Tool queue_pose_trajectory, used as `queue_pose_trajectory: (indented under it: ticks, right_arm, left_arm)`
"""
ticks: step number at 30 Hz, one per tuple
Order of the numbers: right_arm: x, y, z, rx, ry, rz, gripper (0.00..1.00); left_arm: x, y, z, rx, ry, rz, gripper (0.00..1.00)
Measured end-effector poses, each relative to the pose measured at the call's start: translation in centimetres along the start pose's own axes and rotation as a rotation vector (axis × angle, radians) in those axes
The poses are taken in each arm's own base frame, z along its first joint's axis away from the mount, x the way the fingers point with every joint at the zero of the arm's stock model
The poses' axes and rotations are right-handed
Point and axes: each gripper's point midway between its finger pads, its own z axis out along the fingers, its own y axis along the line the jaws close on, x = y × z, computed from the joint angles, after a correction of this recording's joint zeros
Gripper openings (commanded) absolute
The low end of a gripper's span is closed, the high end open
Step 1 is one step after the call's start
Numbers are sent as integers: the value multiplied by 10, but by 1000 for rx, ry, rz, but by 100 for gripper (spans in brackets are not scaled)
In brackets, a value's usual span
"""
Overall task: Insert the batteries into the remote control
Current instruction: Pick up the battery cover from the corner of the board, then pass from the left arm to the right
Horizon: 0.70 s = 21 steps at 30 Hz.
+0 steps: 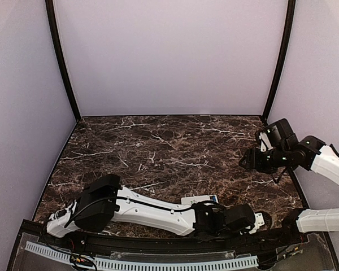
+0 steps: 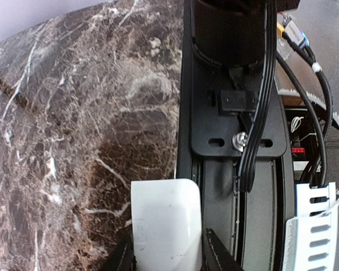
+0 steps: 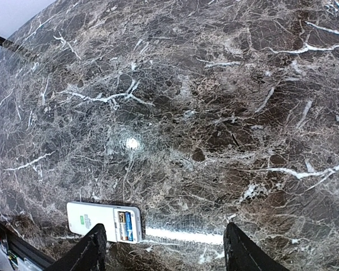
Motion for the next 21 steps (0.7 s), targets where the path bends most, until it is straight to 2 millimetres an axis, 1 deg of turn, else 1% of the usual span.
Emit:
queue_pose_trajectory:
  ticks: [2,5,8,10,15,16,18,21]
  right_arm:
    - [-1,1,-3,-1,2,-8,68]
    - [-8,7,-10,-15,-11,-23,69]
    - [-18,17,-22,-50,-32,-45,71]
    - [-26,25,-32,-79,-56,-62,72]
    - [-51,52,-68,-191,-145,-104,73]
    - [-54,55,-73,-208,-157,-108,73]
    - [-58,60,-81,-242,-181,-110,73]
    - [-58,67,-86,-293,-189,-116,72]
  left_arm:
    - [-11,7,-7,-10,-32,-13,24]
    - [-25,19,-20,-26,-80,-37,24]
    - [-35,38,-38,-59,-118,-65,24]
    - [-42,56,-50,-90,-145,-88,24]
    - [-54,109,-82,-187,-214,-151,24]
    - [-55,117,-88,-203,-223,-160,24]
    - [-57,138,-104,-246,-254,-184,24]
    - [-58,169,-125,-306,-291,-230,24]
